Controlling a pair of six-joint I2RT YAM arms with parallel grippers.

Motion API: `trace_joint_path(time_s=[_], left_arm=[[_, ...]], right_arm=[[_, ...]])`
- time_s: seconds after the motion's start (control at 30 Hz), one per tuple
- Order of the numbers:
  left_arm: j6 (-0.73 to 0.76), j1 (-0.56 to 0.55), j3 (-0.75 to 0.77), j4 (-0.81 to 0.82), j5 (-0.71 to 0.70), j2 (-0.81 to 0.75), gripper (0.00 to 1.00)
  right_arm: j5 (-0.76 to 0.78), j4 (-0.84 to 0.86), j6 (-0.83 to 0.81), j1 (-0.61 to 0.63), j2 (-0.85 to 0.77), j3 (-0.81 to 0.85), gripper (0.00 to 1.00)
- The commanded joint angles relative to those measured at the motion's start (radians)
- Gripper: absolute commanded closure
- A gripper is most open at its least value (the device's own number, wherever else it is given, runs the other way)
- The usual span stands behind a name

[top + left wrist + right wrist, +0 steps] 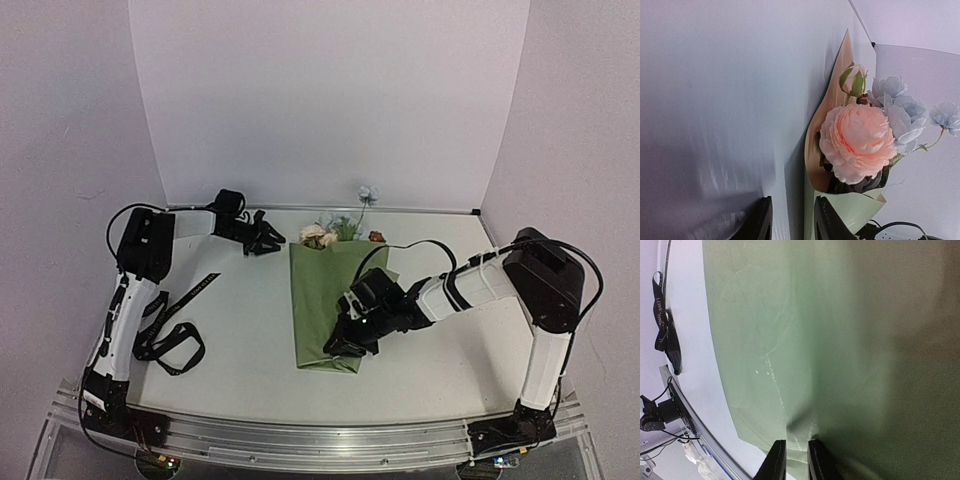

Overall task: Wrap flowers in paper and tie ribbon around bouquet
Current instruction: Press the fold line of the folded bouquet.

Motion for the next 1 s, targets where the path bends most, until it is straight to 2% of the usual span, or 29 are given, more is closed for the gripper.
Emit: trace_joint_path(time_s=[0.0,0.2,0.33,0.5,0.7,0.97], left_arm=[[0.039,-0.011,-0.225,0.016,-0.08,-0.308,0.66],[0.035,-0.081,-0.585,0.092,-0.134,-0.591,0.65],[0.024,-0.171,-0.754,0.136,-0.124,-0.692,0.71],[0.033,-0.3,-0.906,0.155,-0.096,-0.75,0.8],[0.058,-0.41,-1.049,0.164,-0.059,-0.796,0.83],[0.021,-0.513,-1.098,0.235,-0.036,-0.706,0.86]], right_arm=[[0.009,-0.085,0.026,0.004,-0.07,0.045,0.8],[0.004,-0.106,0.037,0.002,-0.151,0.085,0.76],[0.039,-0.111,0.03,-0.006,-0.204,0.034,0.75],[0.063,-0.11,0.019,-0.031,-0.224,-0.049,0.75],[0.09,-0.092,0.014,-0.034,-0.207,-0.127,0.76],[0.11,-0.047,0.022,-0.04,-0.132,-0.152,0.78]])
